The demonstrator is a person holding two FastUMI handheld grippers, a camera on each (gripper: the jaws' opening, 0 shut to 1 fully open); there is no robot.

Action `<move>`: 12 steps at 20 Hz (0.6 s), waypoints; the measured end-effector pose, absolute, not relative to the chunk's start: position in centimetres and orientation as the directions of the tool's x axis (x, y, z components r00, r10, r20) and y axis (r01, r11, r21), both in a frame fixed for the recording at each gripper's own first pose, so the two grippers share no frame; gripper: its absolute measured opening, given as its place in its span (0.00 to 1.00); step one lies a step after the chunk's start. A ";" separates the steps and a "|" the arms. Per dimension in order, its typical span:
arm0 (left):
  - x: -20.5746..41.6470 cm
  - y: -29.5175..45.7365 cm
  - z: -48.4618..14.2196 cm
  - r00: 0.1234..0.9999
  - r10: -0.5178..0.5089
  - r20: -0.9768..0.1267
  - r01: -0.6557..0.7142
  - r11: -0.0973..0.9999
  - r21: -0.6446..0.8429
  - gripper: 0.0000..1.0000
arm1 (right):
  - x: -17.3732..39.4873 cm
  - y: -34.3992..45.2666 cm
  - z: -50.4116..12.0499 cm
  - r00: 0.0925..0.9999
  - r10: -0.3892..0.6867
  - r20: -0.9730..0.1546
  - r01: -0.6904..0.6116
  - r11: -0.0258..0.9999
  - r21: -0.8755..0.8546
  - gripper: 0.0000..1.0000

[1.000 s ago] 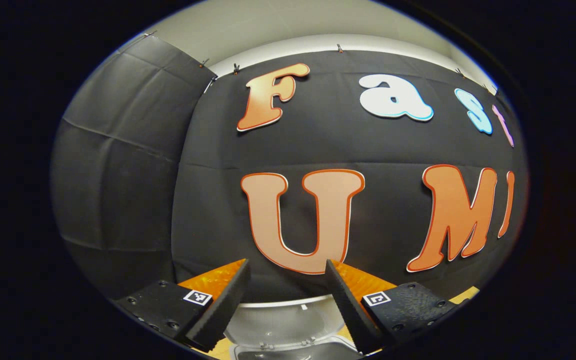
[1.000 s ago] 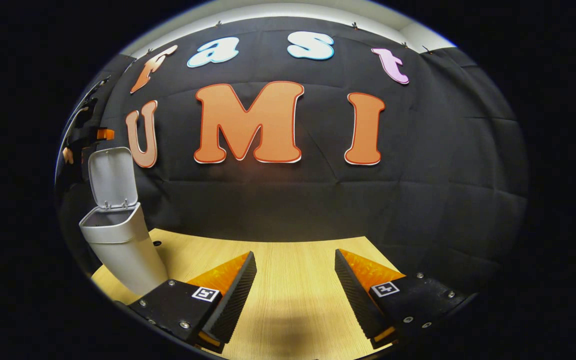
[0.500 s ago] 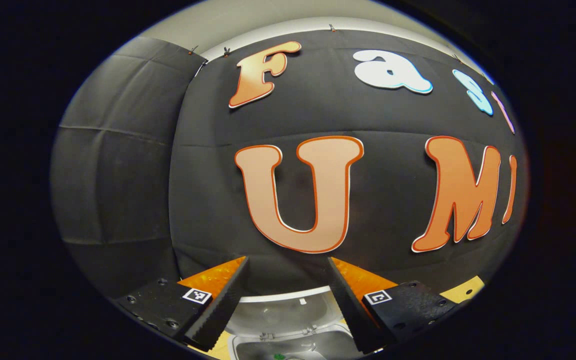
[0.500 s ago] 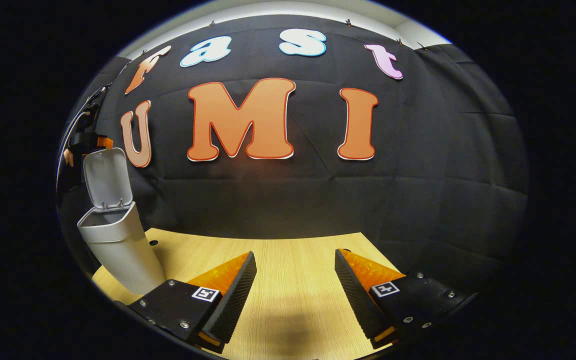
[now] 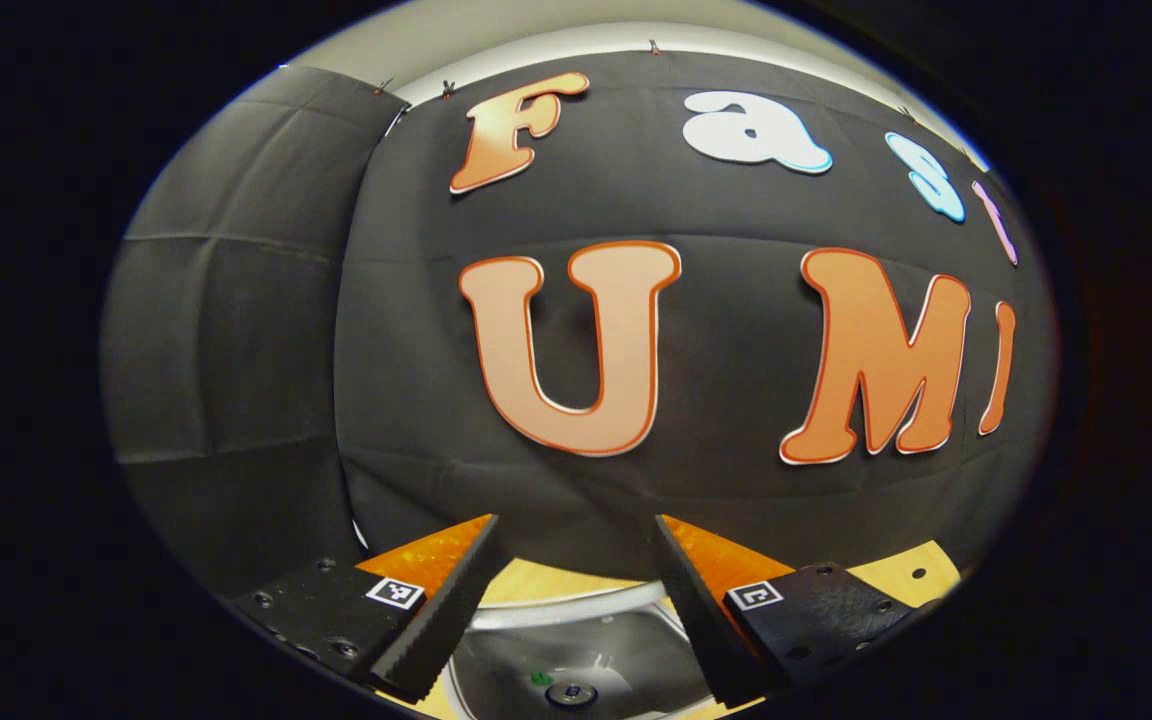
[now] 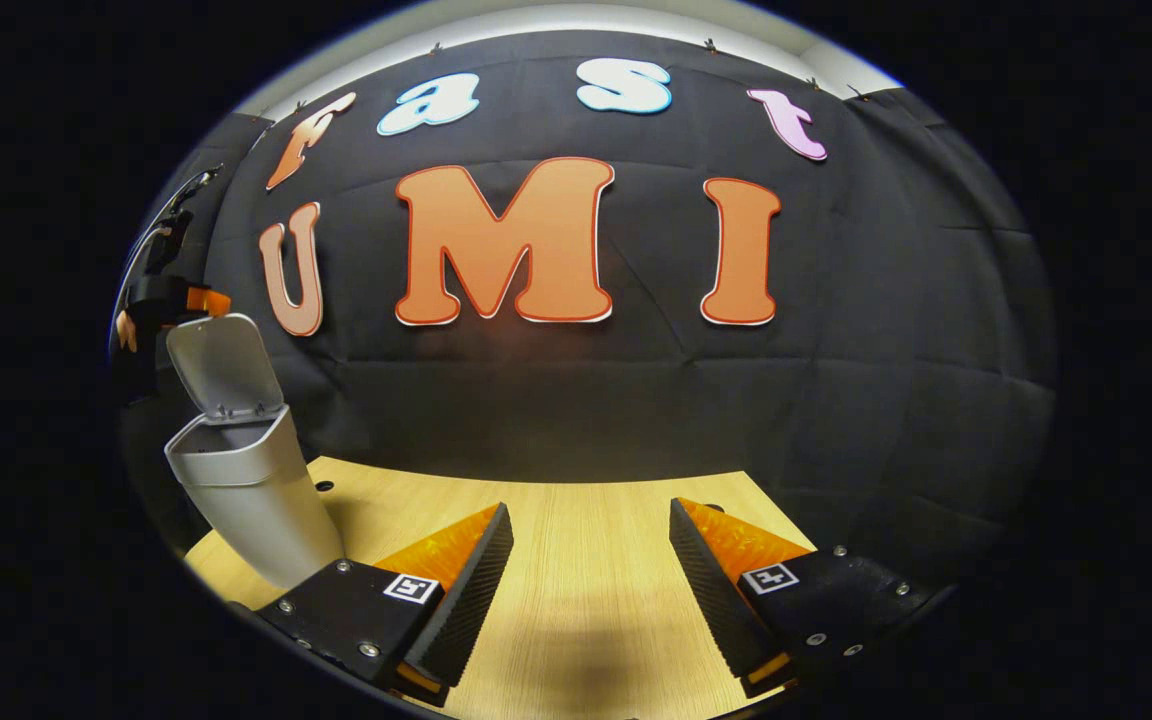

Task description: Press the lid of the desktop garbage bin to open it, pick up the crumpled paper on the desktop and throw it into the bin, then pick up the pop can on the desktop and drop it into the bin, and finally close the garbage bin lid.

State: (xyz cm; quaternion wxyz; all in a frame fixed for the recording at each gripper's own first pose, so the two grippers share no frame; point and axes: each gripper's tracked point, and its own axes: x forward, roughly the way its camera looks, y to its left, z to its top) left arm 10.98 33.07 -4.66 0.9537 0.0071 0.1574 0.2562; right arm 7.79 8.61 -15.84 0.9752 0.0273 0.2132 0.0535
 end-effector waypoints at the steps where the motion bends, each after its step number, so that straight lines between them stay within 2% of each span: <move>1: 10.2 32.8 -6.4 0.810 0.487 -0.327 -0.490 0.868 0.079 0.93 | 7.9 8.8 -15.9 0.903 0.122 -0.412 -0.099 0.992 0.078 0.94; 12: 4.0 28.9 -15.9 0.729 0.479 -0.488 -0.503 0.859 0.093 0.94 | 7.4 7.9 -16.0 0.896 0.151 -0.417 -0.128 0.988 0.082 0.94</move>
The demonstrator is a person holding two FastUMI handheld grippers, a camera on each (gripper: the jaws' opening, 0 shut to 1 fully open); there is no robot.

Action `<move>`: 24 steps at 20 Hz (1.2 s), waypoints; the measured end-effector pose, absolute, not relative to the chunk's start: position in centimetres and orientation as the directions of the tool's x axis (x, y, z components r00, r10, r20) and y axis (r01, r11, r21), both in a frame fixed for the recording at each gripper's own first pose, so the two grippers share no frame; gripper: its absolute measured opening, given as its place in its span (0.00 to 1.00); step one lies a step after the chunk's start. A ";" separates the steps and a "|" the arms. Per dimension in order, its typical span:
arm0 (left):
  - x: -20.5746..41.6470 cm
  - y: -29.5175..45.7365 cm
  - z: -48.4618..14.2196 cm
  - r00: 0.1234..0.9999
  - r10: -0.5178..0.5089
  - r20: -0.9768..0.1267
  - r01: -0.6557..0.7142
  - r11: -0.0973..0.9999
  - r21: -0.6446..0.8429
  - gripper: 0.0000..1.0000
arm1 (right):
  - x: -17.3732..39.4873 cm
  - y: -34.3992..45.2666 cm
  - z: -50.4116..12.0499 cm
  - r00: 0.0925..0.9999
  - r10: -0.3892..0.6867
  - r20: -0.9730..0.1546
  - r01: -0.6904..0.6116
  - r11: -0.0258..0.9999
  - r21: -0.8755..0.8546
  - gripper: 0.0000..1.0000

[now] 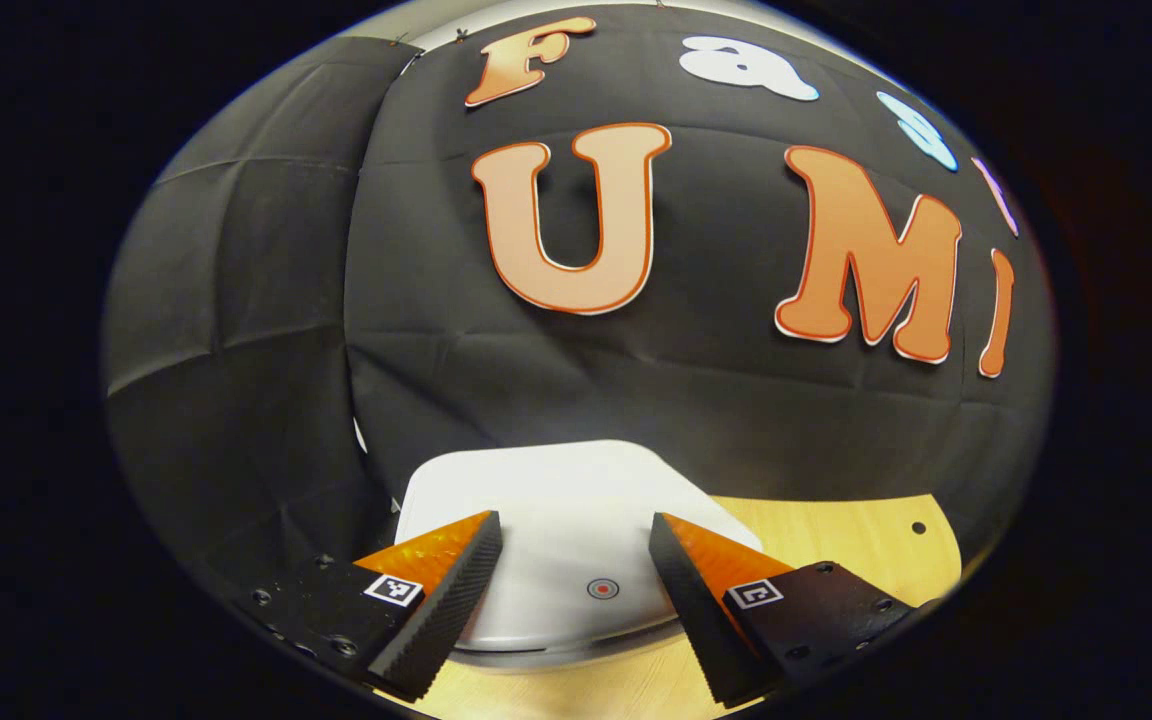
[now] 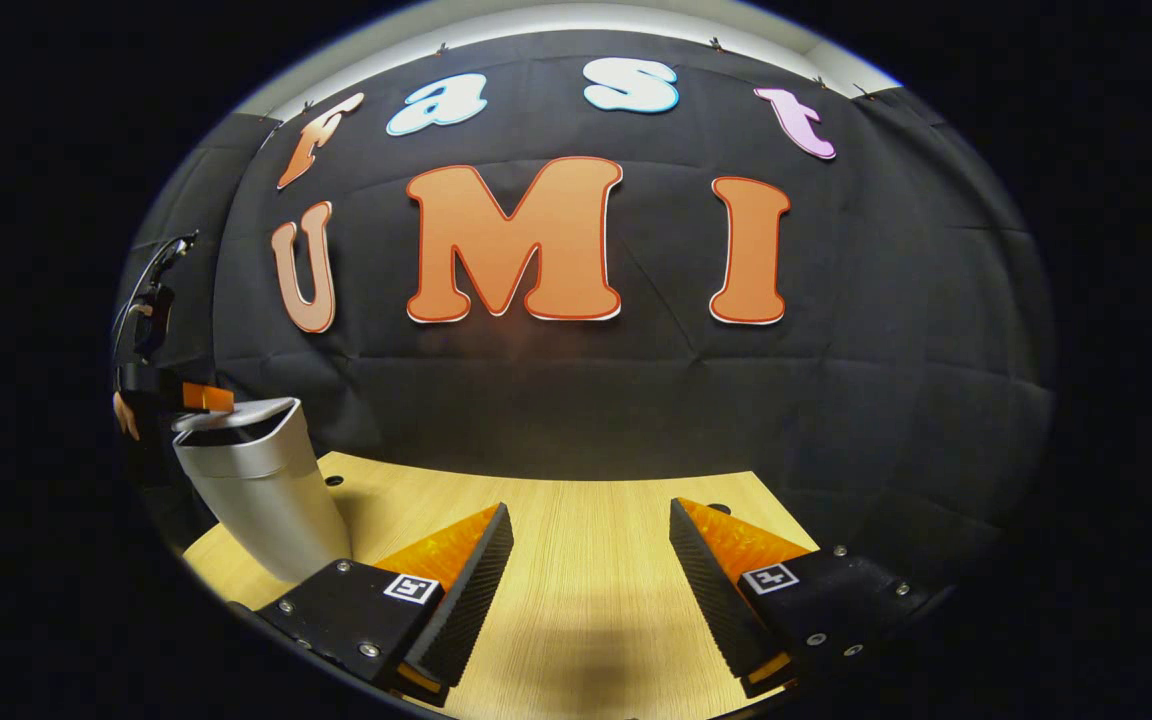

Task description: Press the lid of the desktop garbage bin to open it, pick up the crumpled paper on the desktop and throw it into the bin, then pick up the pop can on the desktop and drop it into the bin, and finally close the garbage bin lid.

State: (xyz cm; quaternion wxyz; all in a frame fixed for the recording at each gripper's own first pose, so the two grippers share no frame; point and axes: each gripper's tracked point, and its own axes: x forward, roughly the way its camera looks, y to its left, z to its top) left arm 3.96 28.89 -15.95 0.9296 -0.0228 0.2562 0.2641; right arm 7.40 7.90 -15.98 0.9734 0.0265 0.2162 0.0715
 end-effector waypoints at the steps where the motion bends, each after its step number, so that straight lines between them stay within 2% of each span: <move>1: 3.4 28.4 -16.3 0.721 0.477 -0.503 -0.500 0.860 0.098 0.94 | 7.3 7.9 -15.9 0.896 0.154 -0.417 -0.131 0.988 0.084 0.94; 7: 2.6 27.4 -16.7 0.741 0.480 -0.469 -0.471 0.870 0.147 0.94 | 6.6 7.7 -16.2 0.889 0.170 -0.425 -0.146 0.985 0.090 0.94; 13: 2.3 26.1 -15.9 0.748 0.480 -0.459 -0.479 0.868 0.128 0.94 | 5.9 6.8 -15.1 0.896 0.183 -0.405 -0.157 0.983 0.098 0.94; 24: 1.6 19.3 -9.4 0.831 0.461 -0.312 -0.454 0.886 0.099 0.94 | 5.4 4.6 -13.8 0.910 0.175 -0.376 -0.146 0.984 0.104 0.94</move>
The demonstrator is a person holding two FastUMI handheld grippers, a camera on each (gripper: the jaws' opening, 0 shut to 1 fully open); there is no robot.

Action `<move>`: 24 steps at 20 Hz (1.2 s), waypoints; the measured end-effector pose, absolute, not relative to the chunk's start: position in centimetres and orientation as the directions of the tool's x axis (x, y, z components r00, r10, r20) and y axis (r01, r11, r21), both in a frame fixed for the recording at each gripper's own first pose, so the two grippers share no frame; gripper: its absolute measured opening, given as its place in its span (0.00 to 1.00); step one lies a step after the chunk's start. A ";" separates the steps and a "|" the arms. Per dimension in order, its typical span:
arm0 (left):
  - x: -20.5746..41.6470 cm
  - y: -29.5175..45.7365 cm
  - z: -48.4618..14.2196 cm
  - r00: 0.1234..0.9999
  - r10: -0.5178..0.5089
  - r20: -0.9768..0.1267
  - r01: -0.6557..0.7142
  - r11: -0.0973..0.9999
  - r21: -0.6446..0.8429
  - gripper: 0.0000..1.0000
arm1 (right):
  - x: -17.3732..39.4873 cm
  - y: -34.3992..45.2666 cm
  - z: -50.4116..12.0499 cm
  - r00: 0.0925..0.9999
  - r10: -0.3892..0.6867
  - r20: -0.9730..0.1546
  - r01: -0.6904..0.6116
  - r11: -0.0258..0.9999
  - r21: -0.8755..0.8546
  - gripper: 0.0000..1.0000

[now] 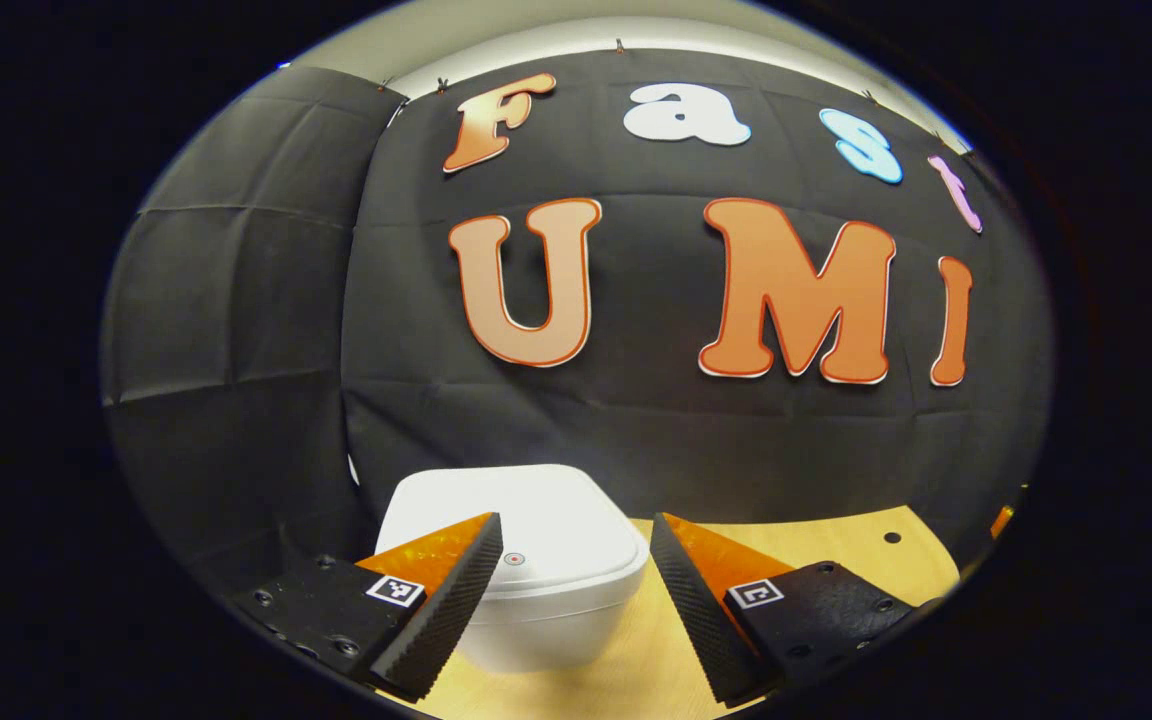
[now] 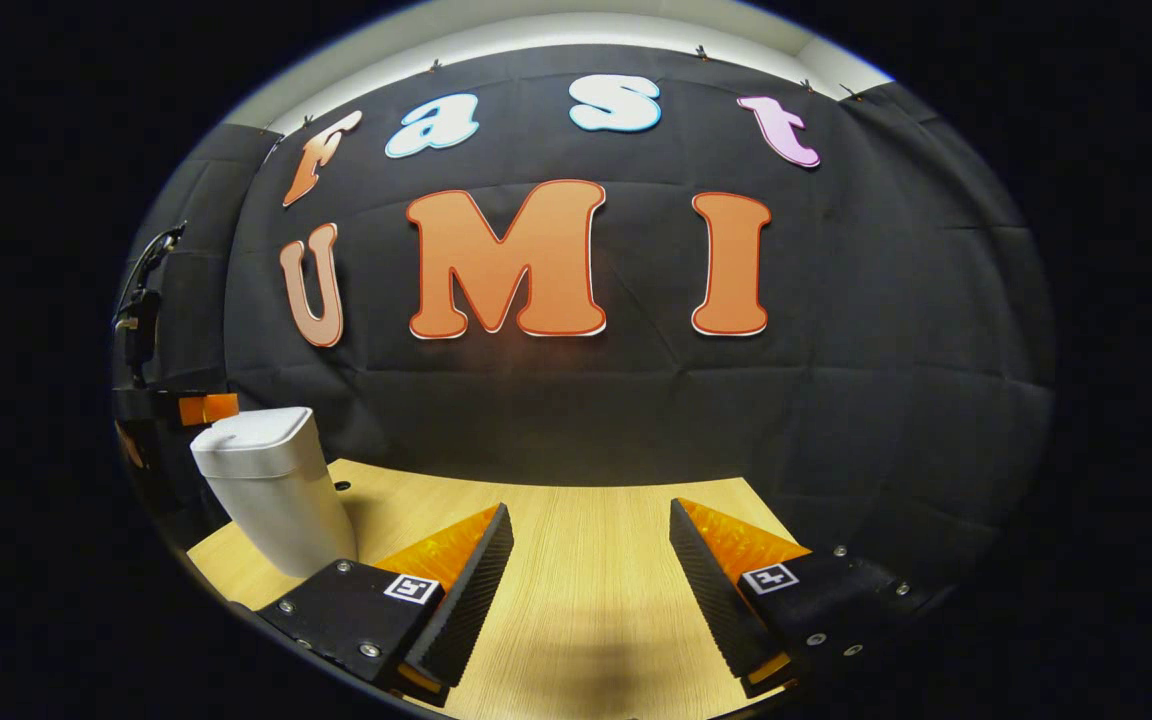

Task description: Press the lid of the desktop garbage bin to open it, pick up the crumpled paper on the desktop and throw it into the bin, then pick up the pop can on the desktop and drop it into the bin, and finally close the garbage bin lid.

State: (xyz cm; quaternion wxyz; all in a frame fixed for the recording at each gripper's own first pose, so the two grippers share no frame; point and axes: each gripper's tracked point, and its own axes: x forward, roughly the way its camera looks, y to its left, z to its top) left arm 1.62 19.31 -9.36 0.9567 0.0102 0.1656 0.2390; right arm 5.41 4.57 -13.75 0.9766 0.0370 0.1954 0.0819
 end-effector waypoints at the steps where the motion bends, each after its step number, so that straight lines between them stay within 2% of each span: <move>1: 1.6 18.7 -9.0 0.836 0.457 -0.304 -0.449 0.888 0.102 0.94 | 5.4 4.5 -13.6 0.911 0.176 -0.374 -0.147 0.983 0.107 0.94; 13: 1.6 9.0 -7.6 0.906 0.332 -0.264 -0.331 0.942 0.051 0.94 | 5.0 3.5 -12.4 0.921 0.181 -0.345 -0.145 0.981 0.128 0.94; 24: 1.0 4.0 -8.9 0.928 0.262 -0.264 -0.265 0.964 0.025 0.94 | 4.6 3.8 -12.1 0.923 0.189 -0.334 -0.148 0.979 0.142 0.94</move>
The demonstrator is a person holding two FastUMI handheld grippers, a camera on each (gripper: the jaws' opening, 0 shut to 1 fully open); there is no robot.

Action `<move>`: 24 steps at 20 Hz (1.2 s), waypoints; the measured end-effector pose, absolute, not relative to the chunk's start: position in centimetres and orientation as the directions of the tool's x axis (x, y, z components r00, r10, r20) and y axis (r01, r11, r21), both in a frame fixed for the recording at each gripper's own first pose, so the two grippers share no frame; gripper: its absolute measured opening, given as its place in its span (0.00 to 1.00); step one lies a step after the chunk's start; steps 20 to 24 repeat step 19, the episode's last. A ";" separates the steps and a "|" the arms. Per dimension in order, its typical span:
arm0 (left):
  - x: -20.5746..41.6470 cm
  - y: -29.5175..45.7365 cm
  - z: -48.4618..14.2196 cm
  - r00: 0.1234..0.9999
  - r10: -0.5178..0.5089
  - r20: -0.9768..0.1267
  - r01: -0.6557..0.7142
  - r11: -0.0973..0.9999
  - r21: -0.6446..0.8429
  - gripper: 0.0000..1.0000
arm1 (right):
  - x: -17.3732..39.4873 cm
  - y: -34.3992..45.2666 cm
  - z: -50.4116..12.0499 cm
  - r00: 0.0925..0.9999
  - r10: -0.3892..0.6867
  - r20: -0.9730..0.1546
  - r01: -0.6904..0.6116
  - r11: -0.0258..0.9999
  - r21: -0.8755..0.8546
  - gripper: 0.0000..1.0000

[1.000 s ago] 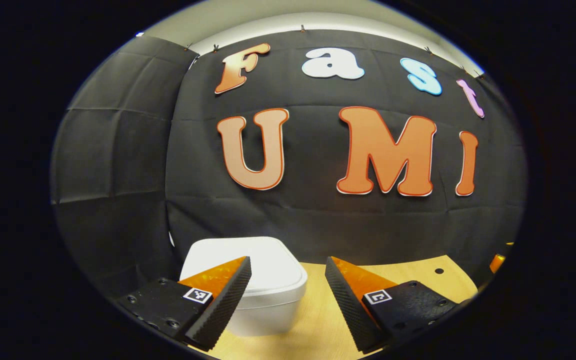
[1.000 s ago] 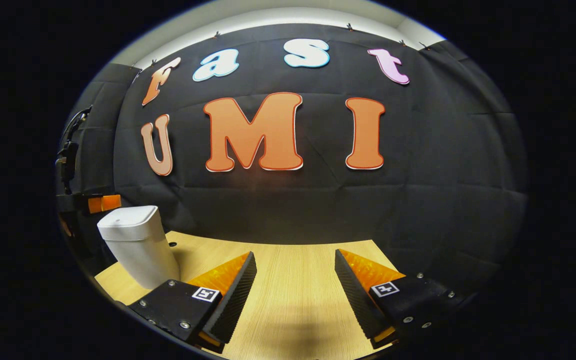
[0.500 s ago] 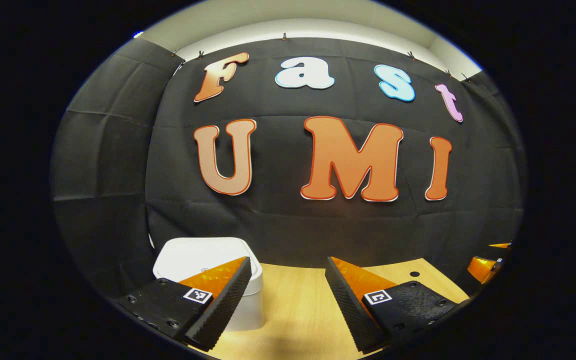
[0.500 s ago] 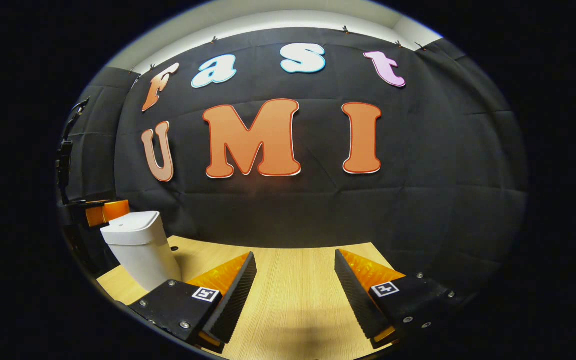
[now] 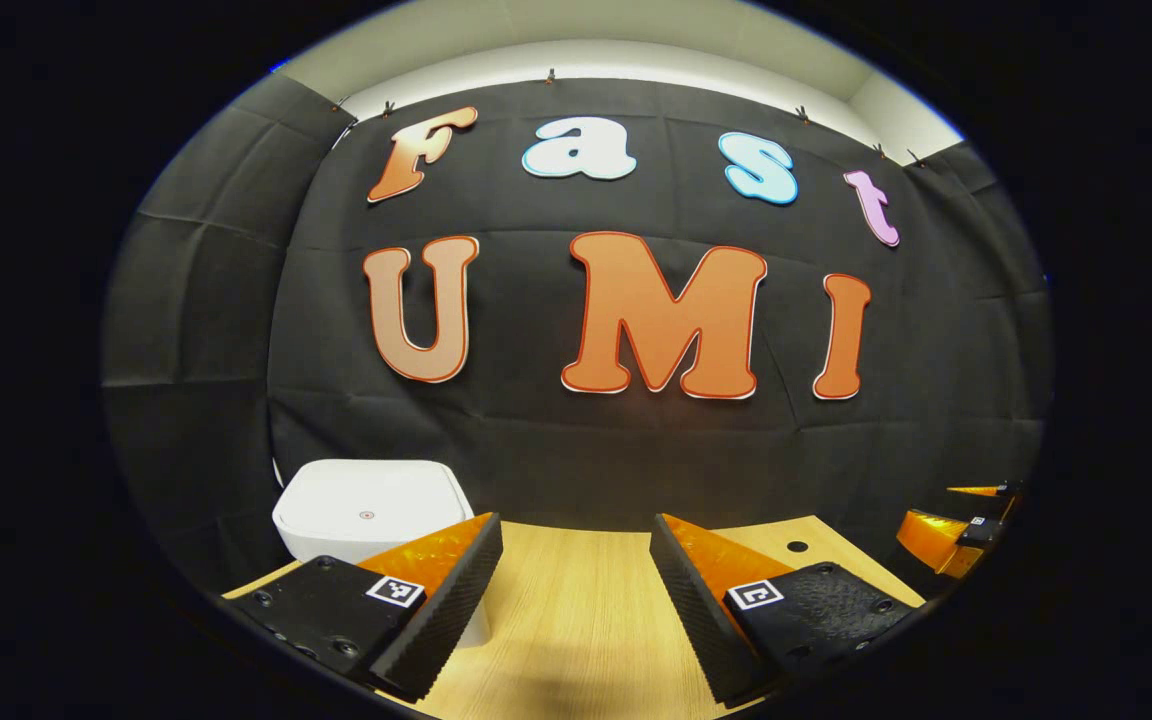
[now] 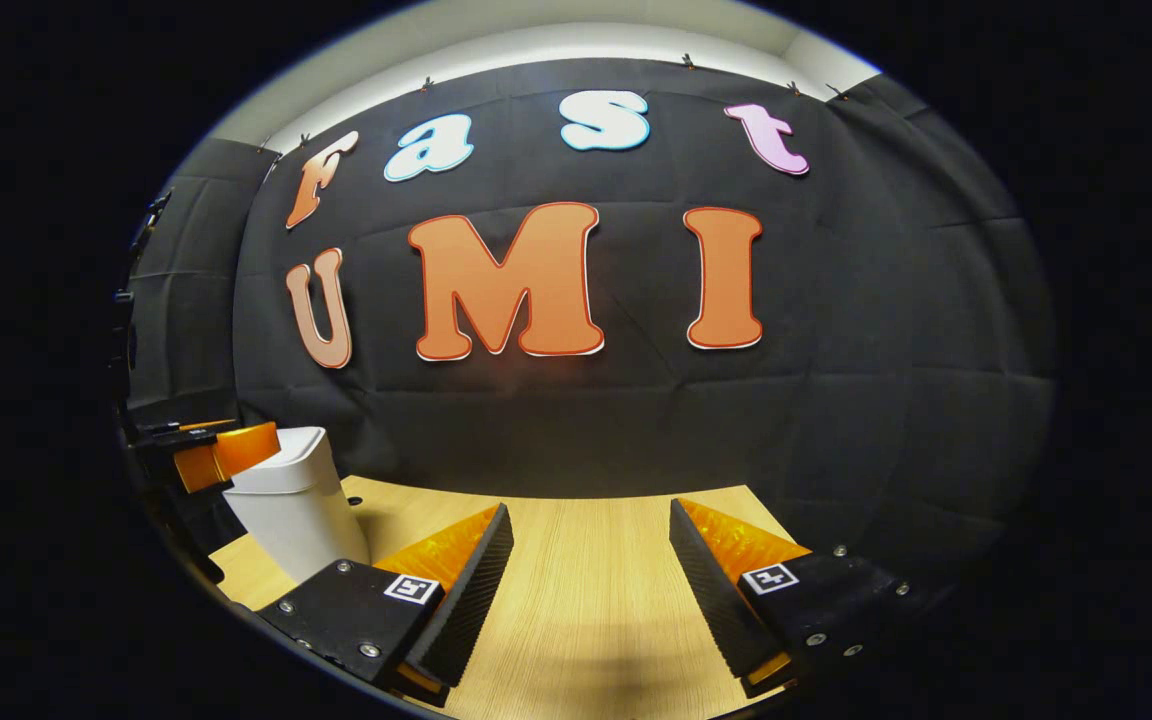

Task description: Press the lid of the desktop garbage bin to open it, pick up the crumpled paper on the desktop and throw it into the bin, then pick up the pop can on the desktop and drop it into the bin, and finally close the garbage bin lid.

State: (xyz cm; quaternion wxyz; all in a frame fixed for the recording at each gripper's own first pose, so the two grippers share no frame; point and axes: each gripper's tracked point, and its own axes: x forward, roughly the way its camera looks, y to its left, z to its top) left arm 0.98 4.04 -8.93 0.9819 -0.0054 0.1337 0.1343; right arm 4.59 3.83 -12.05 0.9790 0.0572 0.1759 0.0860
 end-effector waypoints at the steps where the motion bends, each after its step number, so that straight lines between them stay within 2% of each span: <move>1: 1.0 3.7 -9.1 0.929 0.258 -0.265 -0.257 0.966 0.037 0.94 | 4.6 3.9 -12.1 0.923 0.190 -0.334 -0.150 0.978 0.144 0.94; 8: 0.7 2.1 -10.7 0.926 0.230 -0.299 -0.223 0.973 0.058 0.94 | 4.2 4.2 -12.4 0.919 0.197 -0.343 -0.154 0.977 0.148 0.94; 24: 0.5 1.0 -10.7 0.932 0.208 -0.297 -0.199 0.978 0.060 0.94 | 3.8 4.5 -12.8 0.913 0.203 -0.355 -0.162 0.977 0.143 0.94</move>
